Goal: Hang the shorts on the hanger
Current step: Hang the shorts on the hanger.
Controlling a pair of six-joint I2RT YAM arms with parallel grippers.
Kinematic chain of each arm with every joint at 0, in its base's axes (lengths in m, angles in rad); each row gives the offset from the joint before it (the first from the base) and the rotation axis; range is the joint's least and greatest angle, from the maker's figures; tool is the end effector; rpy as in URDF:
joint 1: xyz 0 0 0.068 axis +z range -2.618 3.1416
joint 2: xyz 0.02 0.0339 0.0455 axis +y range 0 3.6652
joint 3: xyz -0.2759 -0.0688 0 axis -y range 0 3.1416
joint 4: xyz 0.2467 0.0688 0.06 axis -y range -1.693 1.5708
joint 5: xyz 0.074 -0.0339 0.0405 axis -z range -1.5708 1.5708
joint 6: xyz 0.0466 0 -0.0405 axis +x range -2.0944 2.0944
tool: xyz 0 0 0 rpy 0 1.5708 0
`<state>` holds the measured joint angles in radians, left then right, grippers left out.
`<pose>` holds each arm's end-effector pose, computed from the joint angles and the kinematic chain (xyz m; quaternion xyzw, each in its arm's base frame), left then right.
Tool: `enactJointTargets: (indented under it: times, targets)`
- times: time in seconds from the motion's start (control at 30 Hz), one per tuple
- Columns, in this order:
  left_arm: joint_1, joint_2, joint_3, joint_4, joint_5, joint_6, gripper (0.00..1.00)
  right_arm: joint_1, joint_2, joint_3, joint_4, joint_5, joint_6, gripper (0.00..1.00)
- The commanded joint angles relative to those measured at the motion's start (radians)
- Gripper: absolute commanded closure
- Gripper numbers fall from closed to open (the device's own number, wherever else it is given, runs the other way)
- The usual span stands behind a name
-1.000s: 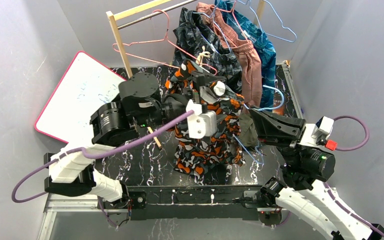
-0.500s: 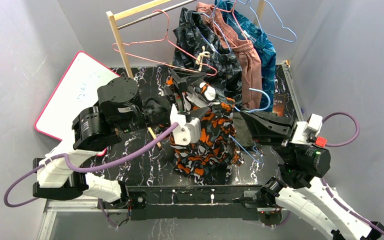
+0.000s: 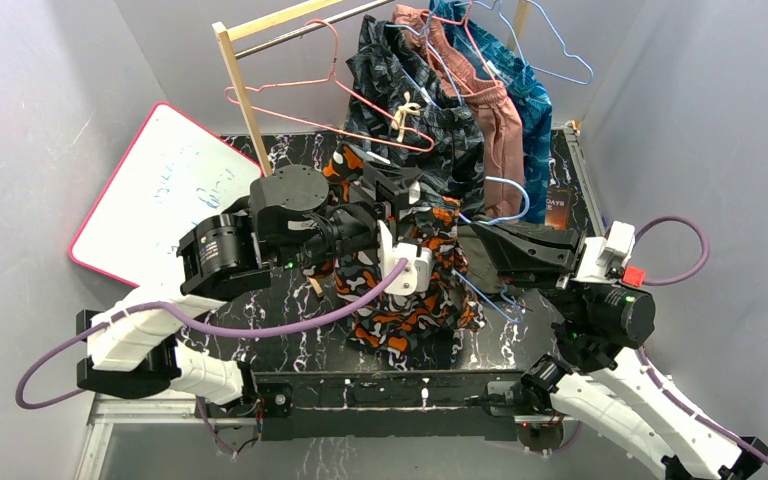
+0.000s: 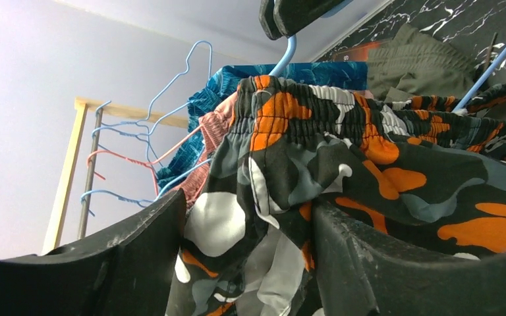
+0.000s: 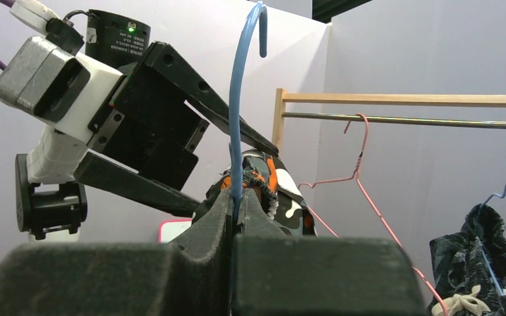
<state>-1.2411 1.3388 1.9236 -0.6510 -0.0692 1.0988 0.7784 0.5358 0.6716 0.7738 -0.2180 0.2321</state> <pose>0.0838 -0.2349 0.5603 0.6626 0.3065 -0.0234 0.6830 0.0588 0.0721 0.4415 -0.1861 0.2830 0.4860 0.8057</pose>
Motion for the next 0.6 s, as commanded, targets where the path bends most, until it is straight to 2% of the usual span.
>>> enactJointTargets:
  times: [0.0,0.07,0.1,0.3,0.37,0.57]
  targets:
    - [-0.004,0.0,0.009,0.036,-0.027,0.035,0.44,-0.003,0.01,0.057,0.112,-0.025,0.026,1.0]
    - [-0.004,0.003,0.0,0.045,-0.033,0.039,0.6,-0.004,0.017,0.064,0.114,-0.041,0.028,1.0]
    - [-0.003,0.003,-0.004,0.048,-0.033,0.039,0.63,-0.004,0.021,0.068,0.111,-0.054,0.029,1.0]
    - [-0.004,-0.005,-0.008,0.03,-0.008,-0.012,0.68,-0.003,0.038,0.121,0.016,-0.128,-0.05,1.0]
    - [-0.004,-0.011,-0.01,0.017,0.011,-0.048,0.66,-0.003,0.038,0.135,-0.02,-0.141,-0.092,1.0]
    - [-0.004,-0.031,-0.024,-0.04,0.054,-0.152,0.47,-0.003,0.043,0.175,-0.1,-0.192,-0.186,1.0]
